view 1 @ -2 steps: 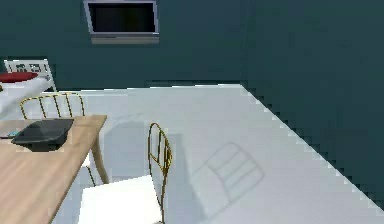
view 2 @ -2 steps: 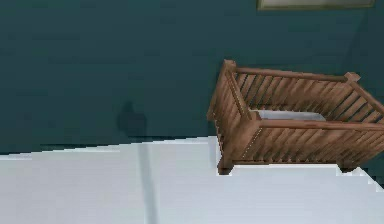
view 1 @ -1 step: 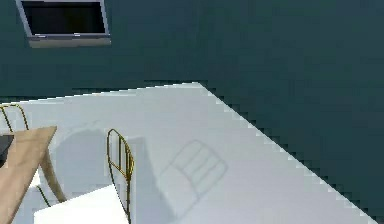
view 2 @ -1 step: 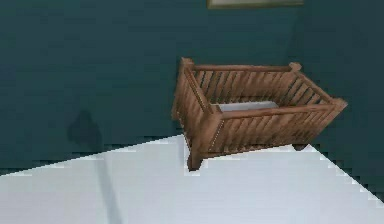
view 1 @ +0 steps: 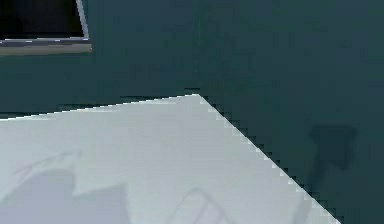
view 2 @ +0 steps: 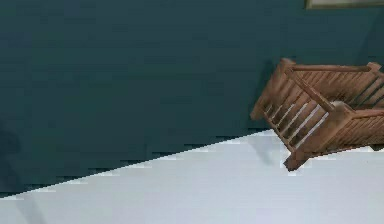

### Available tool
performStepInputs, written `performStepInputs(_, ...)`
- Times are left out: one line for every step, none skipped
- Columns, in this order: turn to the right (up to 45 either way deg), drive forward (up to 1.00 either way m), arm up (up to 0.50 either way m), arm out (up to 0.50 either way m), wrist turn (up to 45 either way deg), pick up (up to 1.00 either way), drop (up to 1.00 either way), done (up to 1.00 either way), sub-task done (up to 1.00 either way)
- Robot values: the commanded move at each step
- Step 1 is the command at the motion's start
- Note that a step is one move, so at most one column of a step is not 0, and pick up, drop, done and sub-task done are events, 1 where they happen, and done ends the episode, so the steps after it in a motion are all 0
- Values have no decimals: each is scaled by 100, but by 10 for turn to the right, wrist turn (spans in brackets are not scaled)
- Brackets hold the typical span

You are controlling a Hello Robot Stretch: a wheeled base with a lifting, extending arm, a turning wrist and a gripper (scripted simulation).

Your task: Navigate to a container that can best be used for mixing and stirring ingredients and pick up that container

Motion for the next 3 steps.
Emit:
performStepInputs(-180, 0, 0, 0, 0, 0, 0, 0, 0)
performStepInputs(0, 25, 0, 0, 0, 0, 0, 0, 0)
performStepInputs(-120, 0, 0, 0, 0, 0, 0, 0, 0)
